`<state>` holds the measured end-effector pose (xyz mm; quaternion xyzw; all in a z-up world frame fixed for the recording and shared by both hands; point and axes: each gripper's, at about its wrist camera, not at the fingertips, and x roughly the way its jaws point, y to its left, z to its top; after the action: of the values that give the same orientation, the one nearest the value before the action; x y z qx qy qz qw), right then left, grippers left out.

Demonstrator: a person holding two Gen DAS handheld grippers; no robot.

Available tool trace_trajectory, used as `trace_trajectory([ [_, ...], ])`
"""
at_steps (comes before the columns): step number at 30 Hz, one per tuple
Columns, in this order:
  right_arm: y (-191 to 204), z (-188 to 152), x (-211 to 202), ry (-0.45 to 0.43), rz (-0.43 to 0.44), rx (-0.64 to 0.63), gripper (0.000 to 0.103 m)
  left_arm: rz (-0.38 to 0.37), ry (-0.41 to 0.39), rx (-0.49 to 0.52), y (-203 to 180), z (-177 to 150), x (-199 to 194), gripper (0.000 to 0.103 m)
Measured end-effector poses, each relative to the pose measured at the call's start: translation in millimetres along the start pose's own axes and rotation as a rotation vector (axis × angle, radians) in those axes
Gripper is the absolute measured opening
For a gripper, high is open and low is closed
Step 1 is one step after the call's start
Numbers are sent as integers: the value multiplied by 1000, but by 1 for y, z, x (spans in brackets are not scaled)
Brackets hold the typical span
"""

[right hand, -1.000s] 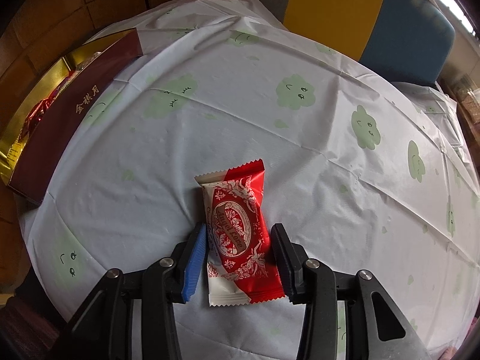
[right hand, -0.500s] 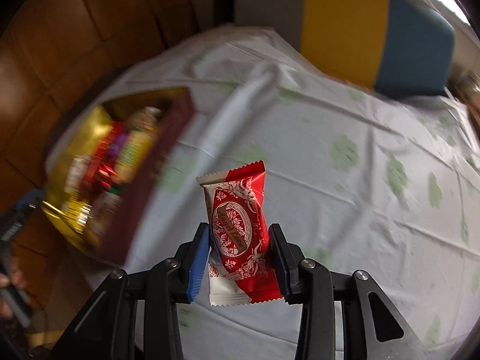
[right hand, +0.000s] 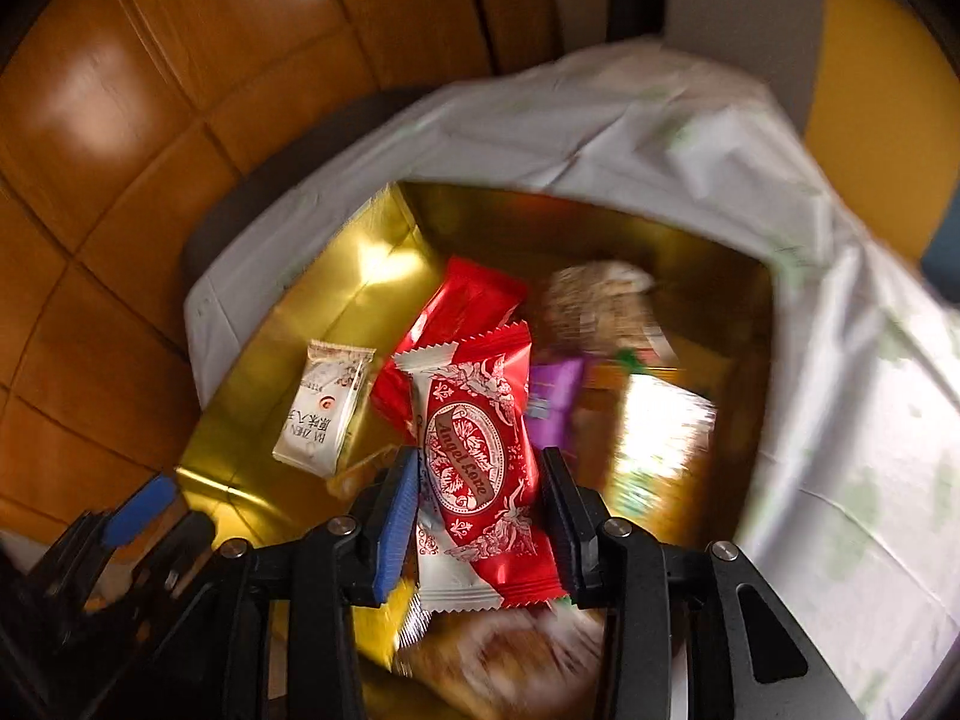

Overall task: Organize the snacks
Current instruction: 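Carry the red-and-white chocolate packet over the gold tray with the right tool, then open the right tool to drop the chocolate packet into the tray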

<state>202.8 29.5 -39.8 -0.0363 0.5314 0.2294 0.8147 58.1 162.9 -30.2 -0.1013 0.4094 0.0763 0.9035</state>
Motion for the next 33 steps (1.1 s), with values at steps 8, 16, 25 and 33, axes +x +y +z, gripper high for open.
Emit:
trace_trajectory([
  [8,-9,-14,-13,-49,50,36,64,-3,14,2,0,-3,5,48],
  [16,-3,-29,-9,-59,-1,-9,26,-1,18,11,-9,-5,4,48],
  [25,-14,-36,-22,-82,29,35,38,23,-21,44,-23,-3,-11,54],
  [33,-18,-72,-75,-238,-56,90,76,34,-49,68,-36,-5,-23,54],
])
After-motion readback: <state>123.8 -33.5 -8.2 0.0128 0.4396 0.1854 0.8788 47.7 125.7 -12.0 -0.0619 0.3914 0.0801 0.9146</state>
